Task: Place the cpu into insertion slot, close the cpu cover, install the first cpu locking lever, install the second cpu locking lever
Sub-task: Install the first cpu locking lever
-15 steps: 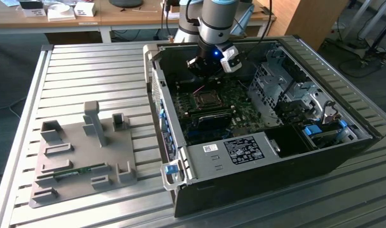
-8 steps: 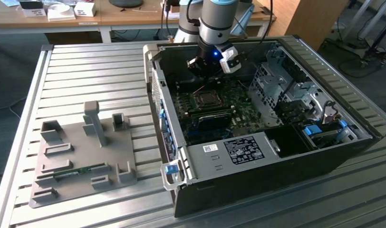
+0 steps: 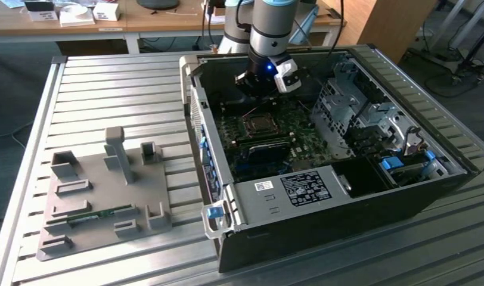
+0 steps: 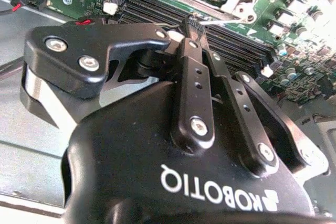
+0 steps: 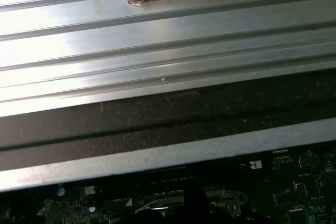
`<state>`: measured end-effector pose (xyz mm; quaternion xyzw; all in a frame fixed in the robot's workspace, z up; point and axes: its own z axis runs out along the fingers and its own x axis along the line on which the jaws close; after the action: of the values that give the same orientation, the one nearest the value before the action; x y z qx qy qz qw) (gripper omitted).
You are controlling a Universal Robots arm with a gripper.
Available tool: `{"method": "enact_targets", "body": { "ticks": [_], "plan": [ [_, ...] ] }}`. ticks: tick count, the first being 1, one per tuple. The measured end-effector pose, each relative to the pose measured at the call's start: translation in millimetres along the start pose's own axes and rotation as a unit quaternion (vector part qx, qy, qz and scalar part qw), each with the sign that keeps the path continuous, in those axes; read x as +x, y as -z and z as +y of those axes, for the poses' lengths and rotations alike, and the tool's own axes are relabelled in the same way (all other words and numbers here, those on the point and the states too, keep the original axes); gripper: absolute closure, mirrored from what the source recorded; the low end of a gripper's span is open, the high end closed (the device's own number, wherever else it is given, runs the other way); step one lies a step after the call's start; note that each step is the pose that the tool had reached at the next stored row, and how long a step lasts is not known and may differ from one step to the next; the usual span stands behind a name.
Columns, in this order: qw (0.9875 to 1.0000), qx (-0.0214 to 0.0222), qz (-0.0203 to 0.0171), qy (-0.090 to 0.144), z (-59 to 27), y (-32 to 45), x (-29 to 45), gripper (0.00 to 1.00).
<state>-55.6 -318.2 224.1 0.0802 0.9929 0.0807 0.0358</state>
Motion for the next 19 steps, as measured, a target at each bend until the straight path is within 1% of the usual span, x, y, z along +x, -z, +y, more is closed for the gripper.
{"method": "enact_targets", "body": {
  "ticks": [6, 19],
  "plan": [
    [1.0000, 0.0002, -0.0007, -0.004, -0.4, 0.2, 2.4, 0.89],
    [0.9999, 0.0007, -0.0020, -0.012, 0.7, -2.5, 2.8, 0.89]
  ]
}}
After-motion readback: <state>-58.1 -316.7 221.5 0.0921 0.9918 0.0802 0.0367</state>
